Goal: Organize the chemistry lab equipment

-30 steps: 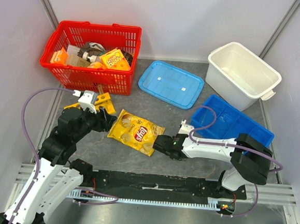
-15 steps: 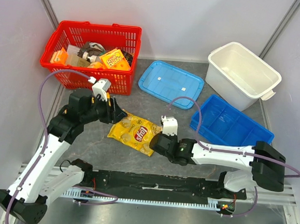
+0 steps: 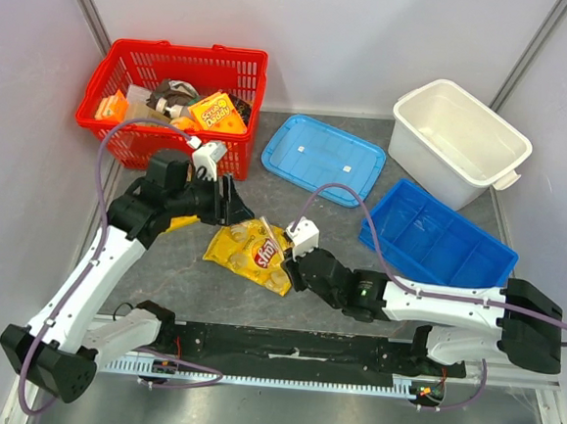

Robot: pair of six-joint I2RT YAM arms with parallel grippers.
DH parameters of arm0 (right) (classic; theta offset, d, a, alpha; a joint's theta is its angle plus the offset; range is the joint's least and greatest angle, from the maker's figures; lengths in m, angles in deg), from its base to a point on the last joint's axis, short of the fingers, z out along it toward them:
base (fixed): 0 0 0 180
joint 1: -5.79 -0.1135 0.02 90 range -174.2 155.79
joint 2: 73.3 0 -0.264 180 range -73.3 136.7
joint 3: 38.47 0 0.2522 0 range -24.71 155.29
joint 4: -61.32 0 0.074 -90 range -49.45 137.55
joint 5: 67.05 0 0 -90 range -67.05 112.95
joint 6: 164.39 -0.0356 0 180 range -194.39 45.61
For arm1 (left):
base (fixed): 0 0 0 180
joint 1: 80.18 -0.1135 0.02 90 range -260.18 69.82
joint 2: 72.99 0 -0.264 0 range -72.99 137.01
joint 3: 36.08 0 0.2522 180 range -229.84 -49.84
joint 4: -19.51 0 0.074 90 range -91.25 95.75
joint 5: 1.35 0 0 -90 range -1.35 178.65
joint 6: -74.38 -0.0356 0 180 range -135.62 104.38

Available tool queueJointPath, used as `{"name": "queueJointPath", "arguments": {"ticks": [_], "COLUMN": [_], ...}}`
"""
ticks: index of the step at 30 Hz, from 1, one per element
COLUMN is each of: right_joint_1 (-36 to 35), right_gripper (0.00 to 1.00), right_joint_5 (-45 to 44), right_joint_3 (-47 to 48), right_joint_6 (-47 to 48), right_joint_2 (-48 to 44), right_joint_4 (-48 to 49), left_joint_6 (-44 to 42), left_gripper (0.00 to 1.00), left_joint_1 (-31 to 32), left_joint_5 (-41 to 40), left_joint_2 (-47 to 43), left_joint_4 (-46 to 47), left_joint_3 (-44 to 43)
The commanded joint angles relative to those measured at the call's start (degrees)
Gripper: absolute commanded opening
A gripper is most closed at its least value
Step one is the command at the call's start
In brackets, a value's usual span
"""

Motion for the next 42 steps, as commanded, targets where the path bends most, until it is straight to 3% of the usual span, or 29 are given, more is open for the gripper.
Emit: {"name": "queueJointPath", "arguments": {"ticks": [1,18,23,27,34,42], "right_joint_1": [-0.4,-0.7,-0.9,-0.9,-0.9,-0.9], "right_gripper": [0.14,0.13,0.13,0.13,0.14,0.21], "right_joint_5": [3.2,6.5,6.5,6.5,5.8,4.5], "right_joint_3": [-1.0,-3.2,-3.7,-3.9,-3.9,-3.8], "right_joint_6": [5.9,6.8,6.1,6.1,6.1,6.1], "right_joint_2": [-2.7,-3.1,-2.6,-2.7,-2.4,-1.1], "right_joint_4": [8.9,16.0,16.4,16.5,16.7,17.0], "left_joint_6": [2.6,6.9,7.5,7.2,7.6,7.7], "left_gripper": [0.60,0.55,0.44,0.42,0.21,0.15], "left_joint_1": [0.1,0.0,0.0,0.0,-0.1,0.0], "left_joint_5": [3.8,5.2,5.3,5.2,5.3,5.3], "left_joint_2": [2.4,7.8,7.5,7.6,7.0,6.7], "left_joint_4": [0.0,2.1,1.9,1.8,2.0,2.0], "left_joint_3": [-2.7,-1.7,-1.3,-0.9,-0.7,-0.9]}}
